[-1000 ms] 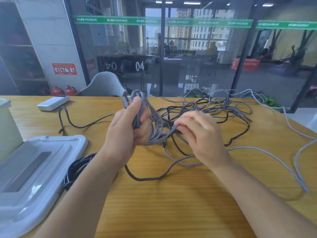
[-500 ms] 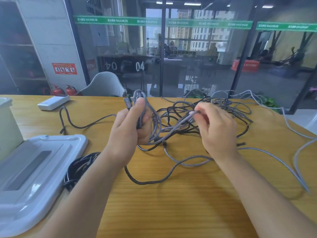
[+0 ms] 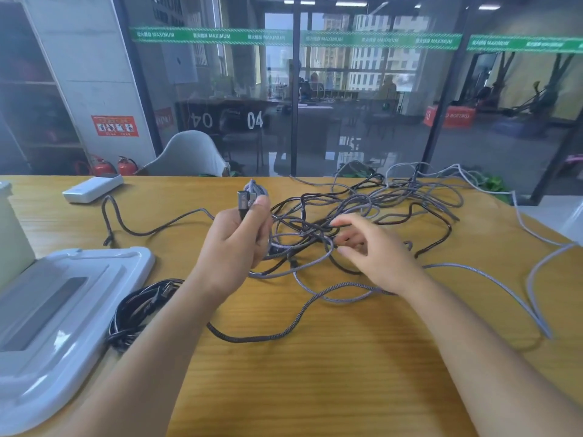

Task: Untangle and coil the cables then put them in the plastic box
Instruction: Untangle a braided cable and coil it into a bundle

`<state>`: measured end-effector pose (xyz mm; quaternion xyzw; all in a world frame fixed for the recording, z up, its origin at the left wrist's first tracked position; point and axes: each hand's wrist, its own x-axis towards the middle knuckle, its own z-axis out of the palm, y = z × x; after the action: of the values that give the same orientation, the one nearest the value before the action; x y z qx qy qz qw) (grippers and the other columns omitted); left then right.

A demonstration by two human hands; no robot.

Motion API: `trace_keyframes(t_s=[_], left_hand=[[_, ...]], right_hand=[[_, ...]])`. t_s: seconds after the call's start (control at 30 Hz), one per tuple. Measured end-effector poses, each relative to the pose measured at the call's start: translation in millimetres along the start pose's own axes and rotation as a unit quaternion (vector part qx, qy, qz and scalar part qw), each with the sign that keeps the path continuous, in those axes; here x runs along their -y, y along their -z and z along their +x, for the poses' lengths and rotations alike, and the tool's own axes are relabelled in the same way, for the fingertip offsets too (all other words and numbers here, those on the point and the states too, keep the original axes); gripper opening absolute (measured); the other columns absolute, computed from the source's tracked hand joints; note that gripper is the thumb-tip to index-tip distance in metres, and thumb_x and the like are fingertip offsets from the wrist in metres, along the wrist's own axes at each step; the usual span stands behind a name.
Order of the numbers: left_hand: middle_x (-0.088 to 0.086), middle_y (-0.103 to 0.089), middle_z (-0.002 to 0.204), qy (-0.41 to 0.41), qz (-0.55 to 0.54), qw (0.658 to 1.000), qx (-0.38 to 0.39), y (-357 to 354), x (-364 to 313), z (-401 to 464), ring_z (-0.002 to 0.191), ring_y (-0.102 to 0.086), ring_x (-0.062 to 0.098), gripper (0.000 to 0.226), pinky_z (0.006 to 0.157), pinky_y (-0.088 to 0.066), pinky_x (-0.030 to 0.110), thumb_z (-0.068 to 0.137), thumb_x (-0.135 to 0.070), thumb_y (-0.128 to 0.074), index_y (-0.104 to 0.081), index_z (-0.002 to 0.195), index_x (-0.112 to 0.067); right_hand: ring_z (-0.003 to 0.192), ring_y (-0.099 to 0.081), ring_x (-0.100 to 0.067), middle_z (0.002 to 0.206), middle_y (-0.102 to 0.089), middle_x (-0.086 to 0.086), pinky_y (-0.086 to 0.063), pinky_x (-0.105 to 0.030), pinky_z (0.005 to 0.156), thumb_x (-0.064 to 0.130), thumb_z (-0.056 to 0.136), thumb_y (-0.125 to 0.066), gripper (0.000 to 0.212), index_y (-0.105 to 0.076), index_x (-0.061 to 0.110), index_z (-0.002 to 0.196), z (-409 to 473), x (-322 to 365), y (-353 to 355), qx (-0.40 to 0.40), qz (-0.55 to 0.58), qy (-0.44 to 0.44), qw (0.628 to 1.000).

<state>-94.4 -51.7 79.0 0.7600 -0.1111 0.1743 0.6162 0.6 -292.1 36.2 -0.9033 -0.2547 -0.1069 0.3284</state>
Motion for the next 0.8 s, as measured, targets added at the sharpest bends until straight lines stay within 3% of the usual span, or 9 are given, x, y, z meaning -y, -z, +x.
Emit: trace_keyframes(t_s=[0.1, 0.2, 0.3, 0.4, 0.53, 0.63, 0.7, 0.8], left_hand=[[-0.003, -0.032, 0.053, 0.039, 0.098, 0.994, -0.006, -3, 9, 1, 0.049, -0.027, 0.016, 0.058, 0.048, -0.027, 0.026, 0.105, -0.047, -0.053, -0.043, 0.072, 0.001], [-0.012, -0.039, 0.047, 0.05, 0.212, 0.976, 0.012, -11, 22, 0, 0.044, -0.035, 0.008, 0.046, 0.048, -0.031, 0.021, 0.091, -0.056, -0.07, -0.06, 0.072, -0.015], [-0.011, -0.058, 0.063, 0.085, 0.378, 0.921, 0.035, -23, 31, 1, 0.058, -0.053, 0.006, 0.042, 0.054, -0.038, 0.028, 0.077, -0.071, -0.075, -0.068, 0.089, -0.031], [-0.008, -0.062, 0.079, 0.097, 0.488, 0.866, 0.043, -28, 38, 4, 0.077, -0.059, 0.014, 0.038, 0.062, -0.041, 0.03, 0.086, -0.064, -0.071, -0.065, 0.099, -0.029], [-0.009, -0.058, 0.08, 0.085, 0.539, 0.837, 0.044, -28, 44, 7, 0.079, -0.057, 0.017, 0.023, 0.065, -0.039, 0.031, 0.096, -0.05, -0.065, -0.063, 0.1, -0.028], [-0.009, -0.053, 0.076, 0.065, 0.575, 0.814, 0.05, -31, 49, 7, 0.075, -0.055, 0.02, 0.02, 0.06, -0.034, 0.031, 0.1, -0.042, -0.06, -0.057, 0.093, -0.024], [-0.008, -0.054, 0.075, 0.05, 0.556, 0.828, 0.045, -29, 52, 6, 0.072, -0.054, 0.02, 0.022, 0.057, -0.035, 0.032, 0.102, -0.04, -0.057, -0.056, 0.09, -0.022], [-0.006, -0.058, 0.065, 0.042, 0.386, 0.921, 0.028, -17, 58, 4, 0.059, -0.051, 0.022, 0.032, 0.055, -0.044, 0.038, 0.1, -0.042, -0.064, -0.063, 0.082, -0.016]], right_hand=[[0.099, -0.065, 0.006, 0.111, -0.072, 0.021, -0.046, -0.013, 0.085, 0.024, 0.098, -0.072, 0.029, -0.07, 0.033, 0.125, 1, 5, -5, -0.009, -0.018, 0.025, 0.999], [0.1, -0.066, 0.006, 0.126, -0.067, 0.021, -0.049, -0.011, 0.083, 0.027, 0.097, -0.073, 0.046, -0.061, 0.031, 0.142, 0, 10, -15, 0.027, 0.013, 0.01, 1.0], [0.093, -0.073, -0.002, 0.137, -0.062, 0.016, -0.061, -0.026, 0.076, 0.02, 0.098, -0.073, 0.06, -0.049, 0.027, 0.152, -2, 12, -25, 0.073, 0.142, -0.02, 0.987], [0.091, -0.077, -0.011, 0.142, -0.061, 0.01, -0.062, -0.028, 0.073, 0.007, 0.104, -0.061, 0.052, -0.049, 0.022, 0.152, -3, 13, -25, 0.071, 0.212, -0.03, 0.974], [0.123, -0.061, 0.004, 0.138, -0.064, 0.022, -0.051, -0.027, 0.102, 0.005, 0.107, -0.053, 0.052, -0.049, 0.031, 0.151, -1, 9, -26, 0.062, 0.168, -0.013, 0.984], [0.136, -0.046, 0.012, 0.144, -0.058, 0.028, -0.041, -0.027, 0.114, 0.004, 0.107, -0.049, 0.057, -0.045, 0.037, 0.154, -1, 6, -29, 0.082, 0.147, -0.012, 0.986], [0.14, -0.042, 0.012, 0.149, -0.052, 0.027, -0.038, -0.028, 0.119, 0.004, 0.107, -0.048, 0.059, -0.044, 0.039, 0.154, 0, 4, -31, 0.093, 0.125, -0.008, 0.988], [0.14, -0.043, 0.006, 0.152, -0.048, 0.026, -0.039, -0.03, 0.117, 0.01, 0.109, -0.046, 0.059, -0.043, 0.049, 0.152, 1, 3, -31, 0.094, 0.106, -0.014, 0.99]])
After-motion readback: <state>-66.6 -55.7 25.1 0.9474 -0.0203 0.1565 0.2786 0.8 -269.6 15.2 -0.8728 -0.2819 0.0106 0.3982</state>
